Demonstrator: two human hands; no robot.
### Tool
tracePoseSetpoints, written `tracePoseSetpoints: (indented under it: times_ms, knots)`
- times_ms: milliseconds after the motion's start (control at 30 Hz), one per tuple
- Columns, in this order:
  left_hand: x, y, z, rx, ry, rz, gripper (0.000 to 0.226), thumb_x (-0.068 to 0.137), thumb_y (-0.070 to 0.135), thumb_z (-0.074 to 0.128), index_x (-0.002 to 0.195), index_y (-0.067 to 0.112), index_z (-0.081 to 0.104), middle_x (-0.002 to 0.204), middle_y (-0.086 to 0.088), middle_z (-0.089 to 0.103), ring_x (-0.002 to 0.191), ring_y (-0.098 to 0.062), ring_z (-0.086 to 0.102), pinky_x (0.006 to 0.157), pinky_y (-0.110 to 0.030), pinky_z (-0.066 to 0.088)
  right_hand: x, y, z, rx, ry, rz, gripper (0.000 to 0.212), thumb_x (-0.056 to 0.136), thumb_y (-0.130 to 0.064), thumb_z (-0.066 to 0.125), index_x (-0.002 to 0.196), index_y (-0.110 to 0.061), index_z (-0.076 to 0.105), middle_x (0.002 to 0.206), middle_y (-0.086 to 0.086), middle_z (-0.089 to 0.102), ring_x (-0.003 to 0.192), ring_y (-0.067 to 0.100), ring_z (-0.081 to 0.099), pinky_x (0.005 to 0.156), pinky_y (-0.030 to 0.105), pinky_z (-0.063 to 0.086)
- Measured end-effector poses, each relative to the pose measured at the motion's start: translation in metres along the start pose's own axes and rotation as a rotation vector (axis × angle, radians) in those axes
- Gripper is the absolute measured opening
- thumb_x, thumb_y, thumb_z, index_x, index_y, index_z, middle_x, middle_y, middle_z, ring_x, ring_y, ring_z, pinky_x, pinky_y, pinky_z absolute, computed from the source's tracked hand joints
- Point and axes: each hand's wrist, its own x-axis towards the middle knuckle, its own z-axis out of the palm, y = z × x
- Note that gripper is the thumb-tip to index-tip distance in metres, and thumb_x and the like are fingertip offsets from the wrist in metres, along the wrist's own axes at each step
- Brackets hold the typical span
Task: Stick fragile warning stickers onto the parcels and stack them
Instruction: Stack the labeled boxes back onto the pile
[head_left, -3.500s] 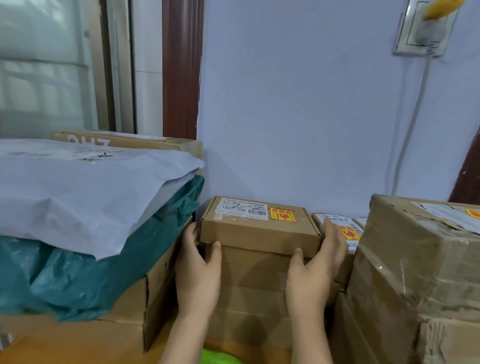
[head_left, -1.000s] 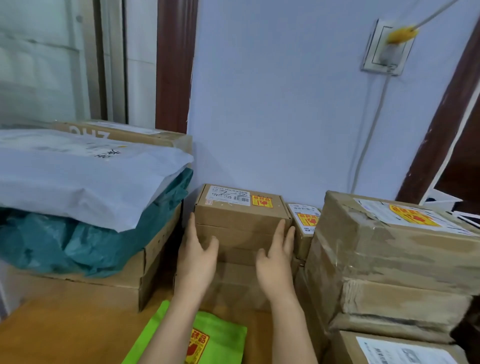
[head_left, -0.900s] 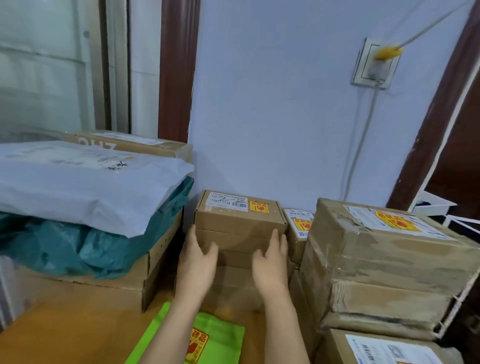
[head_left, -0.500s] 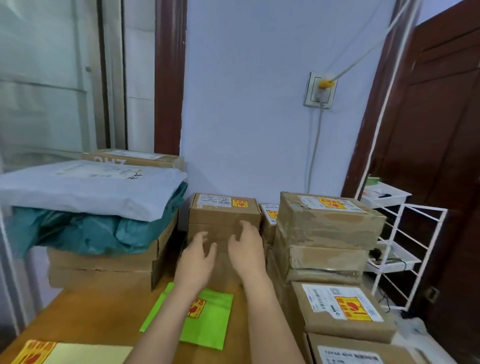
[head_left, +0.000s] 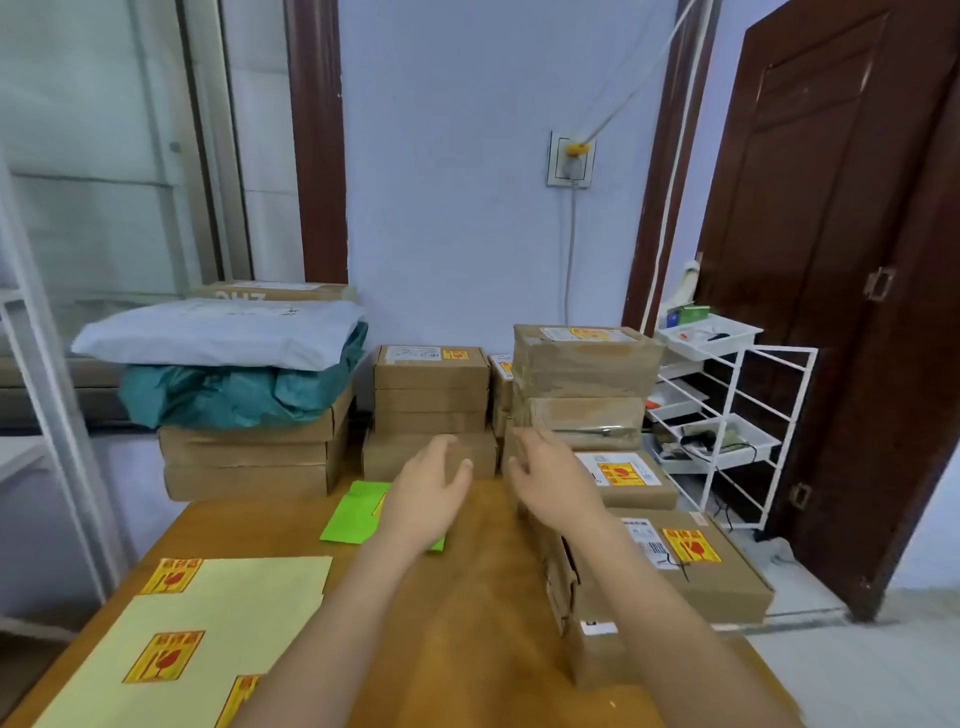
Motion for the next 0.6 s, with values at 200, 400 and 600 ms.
tracePoseSetpoints:
  times_ms: [200, 400, 600]
  knots:
    - [-0.04, 0.031, 0.014, 0.25, -0.17, 0.17, 0.043, 0.097, 0.038, 0.043, 0.135, 0.018, 0.042, 0.134, -0.004, 0.053, 0.122, -0.024, 0.049, 0.091, -0.033, 0.043, -0.051, 0.043, -0.023, -0.155, -0.055, 0.076, 0.039, 0.097, -0.019, 0.043, 0.135, -0.009, 0.045, 0.135, 0.009, 0.047, 0.121, 0.027, 0.046, 0.091, 0.038, 0.046]
    - [-0.051, 0.053, 0.047, 0.402, -0.327, 0.267, 0.043, 0.096, 0.042, 0.04, 0.133, 0.02, 0.04, 0.131, -0.005, 0.052, 0.119, -0.026, 0.05, 0.086, -0.034, 0.043, -0.076, 0.094, -0.033, -0.257, -0.028, 0.181, 0.037, 0.095, -0.02, 0.044, 0.13, -0.01, 0.05, 0.136, 0.008, 0.046, 0.122, 0.026, 0.044, 0.086, 0.035, 0.043]
    - [-0.058, 0.056, 0.061, 0.448, -0.42, 0.285, 0.047, 0.098, 0.045, 0.036, 0.138, 0.021, 0.036, 0.133, -0.005, 0.051, 0.121, -0.024, 0.048, 0.086, -0.032, 0.042, -0.086, 0.13, -0.044, -0.319, -0.027, 0.257, 0.036, 0.093, -0.02, 0.046, 0.125, -0.005, 0.052, 0.138, 0.009, 0.045, 0.123, 0.029, 0.043, 0.097, 0.036, 0.041]
